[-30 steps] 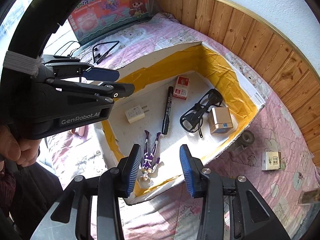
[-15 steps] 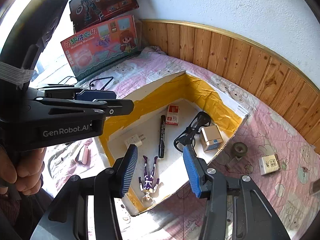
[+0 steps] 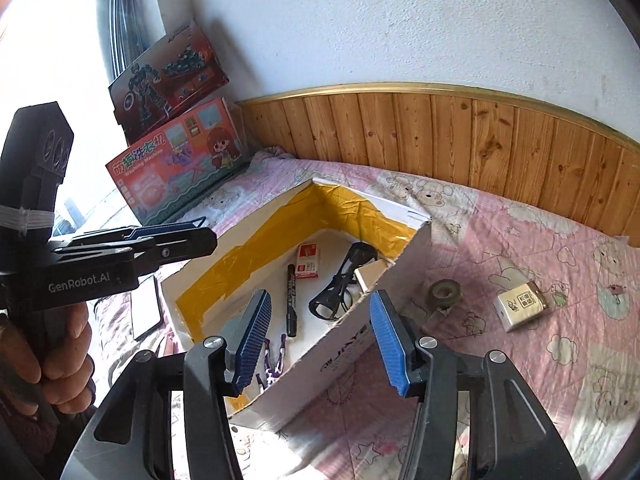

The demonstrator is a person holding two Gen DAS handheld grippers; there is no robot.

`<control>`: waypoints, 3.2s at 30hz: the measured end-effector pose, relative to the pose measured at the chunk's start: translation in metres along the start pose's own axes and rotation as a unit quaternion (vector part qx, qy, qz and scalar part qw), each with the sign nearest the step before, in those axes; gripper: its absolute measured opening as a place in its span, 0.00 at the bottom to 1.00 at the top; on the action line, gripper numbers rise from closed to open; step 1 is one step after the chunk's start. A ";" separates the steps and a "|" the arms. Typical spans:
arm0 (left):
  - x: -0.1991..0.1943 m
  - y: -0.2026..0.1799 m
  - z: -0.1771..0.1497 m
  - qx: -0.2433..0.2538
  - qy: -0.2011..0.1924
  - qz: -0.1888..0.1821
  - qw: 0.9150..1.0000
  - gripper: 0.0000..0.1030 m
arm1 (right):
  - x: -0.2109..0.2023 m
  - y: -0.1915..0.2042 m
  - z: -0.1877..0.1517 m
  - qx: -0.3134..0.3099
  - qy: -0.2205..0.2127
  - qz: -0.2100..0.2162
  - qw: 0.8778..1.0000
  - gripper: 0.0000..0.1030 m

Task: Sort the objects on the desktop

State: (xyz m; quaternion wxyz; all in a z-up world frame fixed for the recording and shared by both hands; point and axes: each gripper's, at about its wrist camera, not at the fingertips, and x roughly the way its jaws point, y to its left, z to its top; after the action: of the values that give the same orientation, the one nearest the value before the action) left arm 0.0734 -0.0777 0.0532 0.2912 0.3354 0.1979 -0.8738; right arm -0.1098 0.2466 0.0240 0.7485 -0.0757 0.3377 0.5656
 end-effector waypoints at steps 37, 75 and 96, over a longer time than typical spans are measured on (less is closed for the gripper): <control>0.286 -0.088 0.008 -0.005 0.165 0.060 0.984 0.41 | 0.151 -0.253 -0.035 0.198 0.111 -0.111 0.968 0.74; 0.297 -0.086 0.031 -0.047 0.143 0.034 0.988 0.12 | 0.148 -0.241 -0.018 0.113 0.101 -0.085 0.985 0.33; 0.166 -0.080 0.003 -0.031 0.107 0.024 0.994 0.12 | 0.074 -0.200 -0.038 0.110 0.105 -0.061 0.987 0.33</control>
State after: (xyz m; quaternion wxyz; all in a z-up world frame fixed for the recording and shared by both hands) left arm -0.0799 -0.0810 -0.0494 0.2993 0.4223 0.2468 -0.8192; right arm 0.0641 0.2166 -0.1021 0.7458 -0.0725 0.4688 0.4677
